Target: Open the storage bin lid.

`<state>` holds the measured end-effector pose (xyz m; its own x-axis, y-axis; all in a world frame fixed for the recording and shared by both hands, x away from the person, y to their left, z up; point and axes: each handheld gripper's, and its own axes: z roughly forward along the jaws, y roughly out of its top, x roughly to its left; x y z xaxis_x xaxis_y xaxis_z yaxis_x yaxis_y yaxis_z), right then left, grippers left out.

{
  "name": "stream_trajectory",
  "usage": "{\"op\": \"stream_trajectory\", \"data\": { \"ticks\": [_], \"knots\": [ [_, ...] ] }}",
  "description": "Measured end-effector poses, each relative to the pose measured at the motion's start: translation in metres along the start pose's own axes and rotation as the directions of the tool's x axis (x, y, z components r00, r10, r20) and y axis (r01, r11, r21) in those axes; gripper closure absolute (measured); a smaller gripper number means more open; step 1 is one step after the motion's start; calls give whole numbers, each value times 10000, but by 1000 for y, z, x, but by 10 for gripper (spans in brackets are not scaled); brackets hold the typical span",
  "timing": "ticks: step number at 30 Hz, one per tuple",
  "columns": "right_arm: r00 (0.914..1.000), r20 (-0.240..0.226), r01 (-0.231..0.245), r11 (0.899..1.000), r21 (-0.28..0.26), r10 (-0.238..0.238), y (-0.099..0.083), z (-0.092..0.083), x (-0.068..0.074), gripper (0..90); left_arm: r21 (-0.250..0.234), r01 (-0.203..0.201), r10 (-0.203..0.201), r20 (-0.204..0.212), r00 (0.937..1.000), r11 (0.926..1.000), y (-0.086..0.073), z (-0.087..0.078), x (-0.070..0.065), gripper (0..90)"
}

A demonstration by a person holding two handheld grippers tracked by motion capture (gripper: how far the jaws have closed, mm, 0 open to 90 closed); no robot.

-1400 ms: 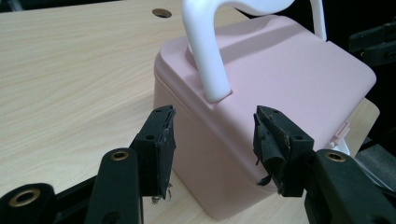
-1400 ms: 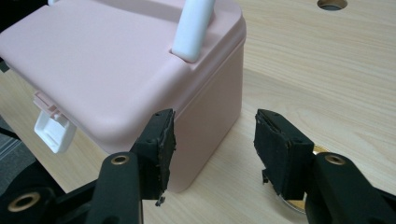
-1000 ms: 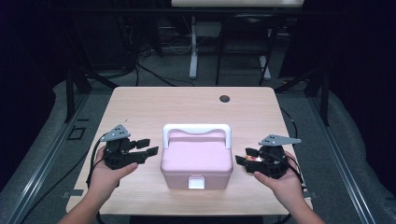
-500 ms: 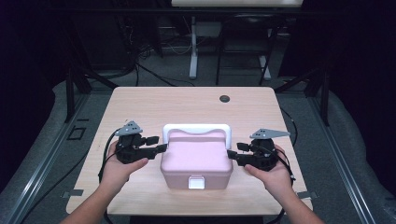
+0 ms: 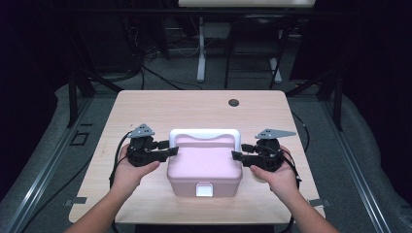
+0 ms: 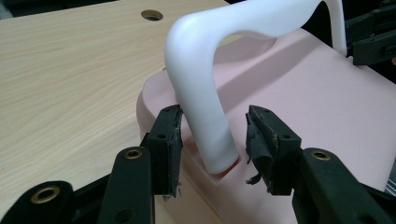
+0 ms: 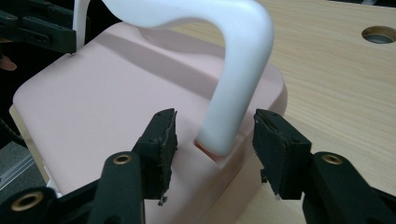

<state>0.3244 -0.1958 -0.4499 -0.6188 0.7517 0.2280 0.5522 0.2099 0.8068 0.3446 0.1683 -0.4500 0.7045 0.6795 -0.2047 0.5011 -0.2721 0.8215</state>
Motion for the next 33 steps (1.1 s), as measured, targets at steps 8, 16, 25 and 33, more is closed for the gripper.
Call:
{"op": "stream_trajectory", "data": {
  "ticks": [8, 16, 25, 33],
  "knots": [
    [9995, 116, 282, 9996, -62, -281, 4, 2, 2, 602, -56, 9, -10, -70, 10000, 10000, 0, 0, 0, 643],
    [9972, 439, 619, 9979, -191, -610, 1, -2, 7, 694, -40, -422, 421, -302, 9987, 9991, -1, -3, -7, 682],
    [9969, 392, 697, 9972, -286, -685, -2, -7, 9, 731, -179, -353, 346, -398, 9986, 9992, -3, -5, -11, 723],
    [9964, 388, 758, 9968, -263, -748, -3, -9, 12, 734, -47, -402, 400, -370, 9985, 9992, -3, -8, -13, 733]
  ]
}}
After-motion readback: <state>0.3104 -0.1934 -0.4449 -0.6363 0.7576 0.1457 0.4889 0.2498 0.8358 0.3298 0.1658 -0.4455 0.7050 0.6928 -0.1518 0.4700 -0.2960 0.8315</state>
